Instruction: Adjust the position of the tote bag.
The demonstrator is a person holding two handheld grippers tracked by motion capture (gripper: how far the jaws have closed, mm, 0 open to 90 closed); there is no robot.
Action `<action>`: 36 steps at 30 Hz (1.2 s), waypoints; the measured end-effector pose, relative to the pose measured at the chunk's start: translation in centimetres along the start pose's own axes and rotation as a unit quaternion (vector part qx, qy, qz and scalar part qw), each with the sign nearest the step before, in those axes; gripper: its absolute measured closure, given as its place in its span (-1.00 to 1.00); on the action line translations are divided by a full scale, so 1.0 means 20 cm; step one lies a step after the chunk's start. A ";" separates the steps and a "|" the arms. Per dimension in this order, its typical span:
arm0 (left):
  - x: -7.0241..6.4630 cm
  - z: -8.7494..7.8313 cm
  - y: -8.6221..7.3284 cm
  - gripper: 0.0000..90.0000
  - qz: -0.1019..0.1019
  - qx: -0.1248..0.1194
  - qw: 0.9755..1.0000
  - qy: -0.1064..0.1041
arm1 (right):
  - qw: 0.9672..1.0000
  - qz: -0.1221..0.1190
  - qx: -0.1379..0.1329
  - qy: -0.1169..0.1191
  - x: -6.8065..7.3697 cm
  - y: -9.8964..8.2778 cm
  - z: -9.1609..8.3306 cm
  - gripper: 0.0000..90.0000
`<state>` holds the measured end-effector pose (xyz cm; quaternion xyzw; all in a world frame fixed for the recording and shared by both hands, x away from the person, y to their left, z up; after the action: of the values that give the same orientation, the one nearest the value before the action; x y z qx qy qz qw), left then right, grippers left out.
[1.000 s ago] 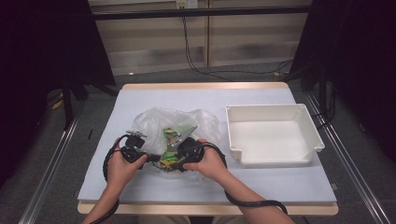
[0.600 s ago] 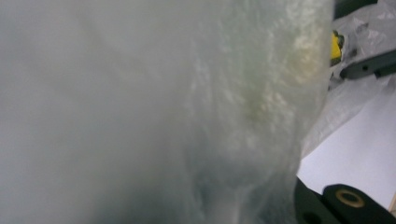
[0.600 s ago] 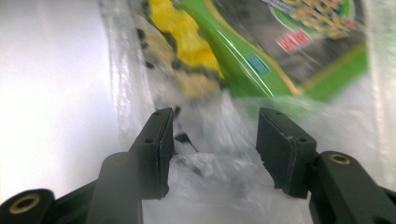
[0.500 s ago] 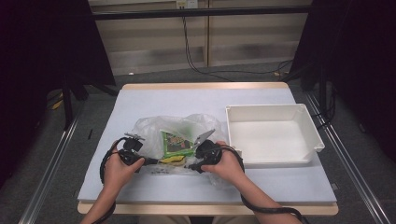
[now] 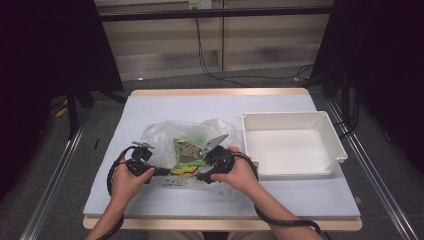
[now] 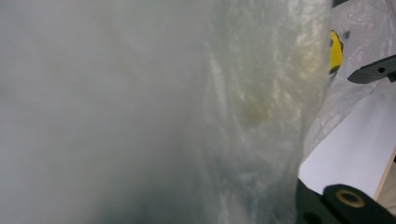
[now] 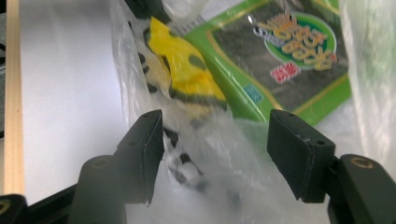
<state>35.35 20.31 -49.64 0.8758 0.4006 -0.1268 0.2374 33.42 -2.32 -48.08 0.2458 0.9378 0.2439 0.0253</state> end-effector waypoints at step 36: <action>-0.02 -0.01 -0.01 1.00 0.003 0.009 1.000 -0.006 | 0.999 0.012 0.031 -0.024 -0.08 -0.14 0.06 0.20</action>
<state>35.01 20.23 -49.40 0.8783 0.3955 -0.1354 0.2321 33.84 -4.67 -50.50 0.2630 0.9412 0.2087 0.0371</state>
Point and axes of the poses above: each handheld gripper's, and its own axes: z roughly forward along the jaws, y roughly out of its top, x roughly to its left, the point moved 4 cm from there along z, roughly forward along the jaws, and after that the axes turned 14 degrees about x, right-handed, at the moved point
